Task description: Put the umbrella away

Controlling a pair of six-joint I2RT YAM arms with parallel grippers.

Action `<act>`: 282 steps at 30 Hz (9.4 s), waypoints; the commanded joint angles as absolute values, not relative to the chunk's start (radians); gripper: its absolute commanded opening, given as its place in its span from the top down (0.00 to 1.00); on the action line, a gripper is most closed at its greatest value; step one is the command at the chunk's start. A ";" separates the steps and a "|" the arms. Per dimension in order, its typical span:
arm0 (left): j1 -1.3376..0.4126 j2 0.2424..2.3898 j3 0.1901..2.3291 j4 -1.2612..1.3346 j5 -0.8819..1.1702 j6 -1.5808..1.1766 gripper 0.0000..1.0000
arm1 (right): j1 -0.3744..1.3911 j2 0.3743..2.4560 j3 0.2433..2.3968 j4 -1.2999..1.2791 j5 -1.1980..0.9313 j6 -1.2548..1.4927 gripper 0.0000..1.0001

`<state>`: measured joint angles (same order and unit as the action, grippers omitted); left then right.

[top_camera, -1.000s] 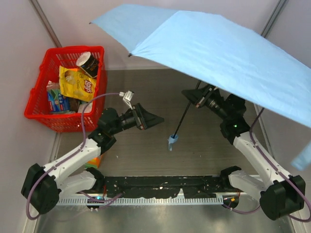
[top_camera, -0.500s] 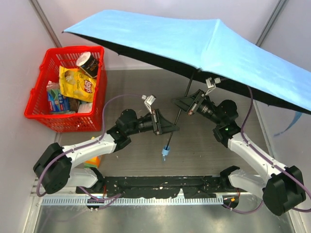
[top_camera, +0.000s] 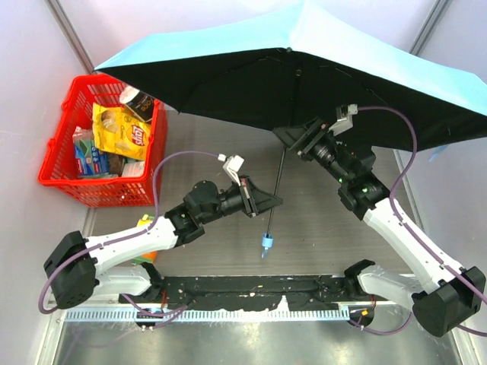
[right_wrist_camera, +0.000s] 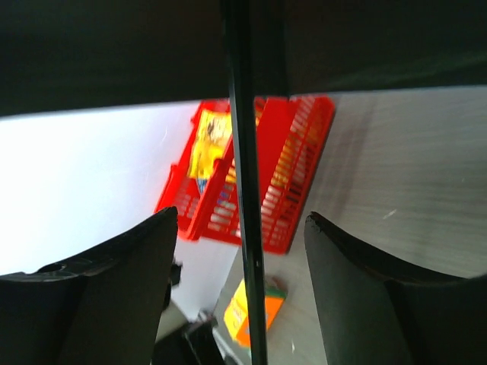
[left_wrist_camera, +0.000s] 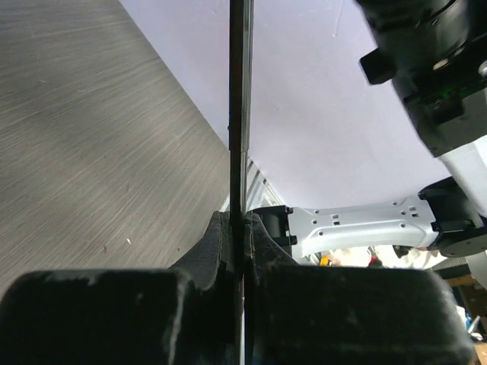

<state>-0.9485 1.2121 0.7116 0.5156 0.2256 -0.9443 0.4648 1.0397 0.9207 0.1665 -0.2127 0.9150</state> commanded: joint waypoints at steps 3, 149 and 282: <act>-0.985 1.175 0.701 0.494 0.074 -0.888 1.00 | 0.453 1.101 1.045 0.191 -0.003 0.980 0.25; -0.879 1.031 0.644 0.428 0.176 -1.075 1.00 | 0.287 1.522 1.216 0.566 -0.327 1.182 0.41; -0.419 0.974 0.785 -0.088 0.050 -0.986 0.85 | 0.176 1.149 0.983 0.502 -0.765 1.269 0.99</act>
<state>-0.5518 0.8101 0.7815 -0.2565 -0.2417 -0.8455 0.1795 1.2064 0.9394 0.3649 -0.7143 1.2308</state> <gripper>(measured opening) 0.194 0.303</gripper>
